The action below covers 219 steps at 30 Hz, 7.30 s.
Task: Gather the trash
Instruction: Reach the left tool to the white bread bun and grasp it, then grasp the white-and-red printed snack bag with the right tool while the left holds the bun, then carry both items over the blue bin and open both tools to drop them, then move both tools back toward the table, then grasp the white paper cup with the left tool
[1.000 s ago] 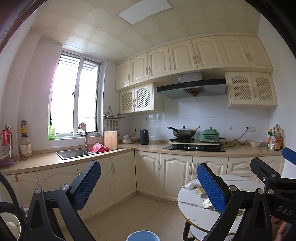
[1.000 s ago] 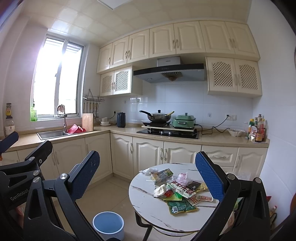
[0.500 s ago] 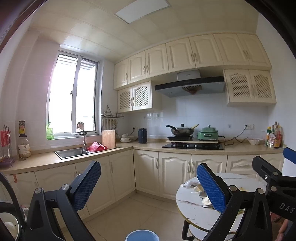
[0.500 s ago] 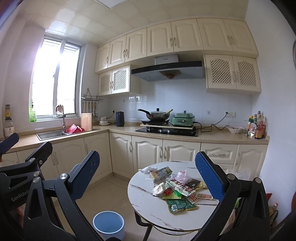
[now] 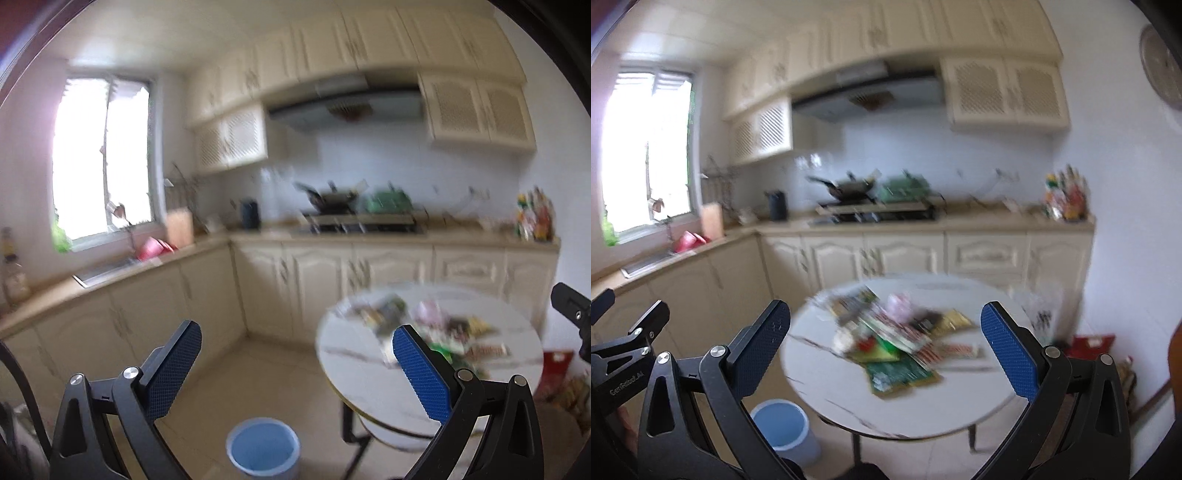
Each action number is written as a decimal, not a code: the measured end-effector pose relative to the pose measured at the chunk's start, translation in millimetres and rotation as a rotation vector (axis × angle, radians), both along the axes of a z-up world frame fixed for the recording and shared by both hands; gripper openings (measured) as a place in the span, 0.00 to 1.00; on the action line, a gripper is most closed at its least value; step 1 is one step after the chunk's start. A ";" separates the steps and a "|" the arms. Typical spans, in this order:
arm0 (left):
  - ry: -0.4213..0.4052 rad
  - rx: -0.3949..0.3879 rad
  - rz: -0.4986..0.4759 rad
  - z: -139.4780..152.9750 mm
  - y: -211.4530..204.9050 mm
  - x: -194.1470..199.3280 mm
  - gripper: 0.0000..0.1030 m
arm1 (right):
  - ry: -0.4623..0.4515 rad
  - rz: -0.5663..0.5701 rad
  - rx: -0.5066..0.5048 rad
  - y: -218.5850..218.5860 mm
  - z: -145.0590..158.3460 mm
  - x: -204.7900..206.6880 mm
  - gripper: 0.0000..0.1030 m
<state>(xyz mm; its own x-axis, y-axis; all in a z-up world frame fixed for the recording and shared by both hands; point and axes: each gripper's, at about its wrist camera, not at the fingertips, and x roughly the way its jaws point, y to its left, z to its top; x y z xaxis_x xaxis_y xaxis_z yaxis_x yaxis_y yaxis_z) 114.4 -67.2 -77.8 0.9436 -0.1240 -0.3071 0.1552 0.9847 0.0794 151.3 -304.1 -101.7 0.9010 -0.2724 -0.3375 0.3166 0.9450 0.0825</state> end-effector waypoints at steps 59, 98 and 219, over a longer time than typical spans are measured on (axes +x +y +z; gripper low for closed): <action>0.401 -0.016 -0.190 -111.3 -79.1 275.8 0.51 | 0.485 0.280 0.001 -96.8 -164.1 262.2 1.00; 0.490 -0.152 0.088 -151.1 198.2 279.2 0.47 | 0.348 0.670 -0.089 206.4 -150.6 302.6 0.65; 0.412 -0.021 -0.451 -108.2 -130.7 338.6 0.18 | 0.513 0.118 0.166 -124.3 -182.5 254.0 0.61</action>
<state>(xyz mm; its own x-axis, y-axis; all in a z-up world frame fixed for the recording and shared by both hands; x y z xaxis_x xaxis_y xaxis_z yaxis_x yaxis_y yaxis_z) 453.0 -197.9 -186.0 0.6008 -0.4935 -0.6289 0.5706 0.8157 -0.0950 405.4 -428.3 -284.2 0.6308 -0.0851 -0.7713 0.2476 0.9641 0.0961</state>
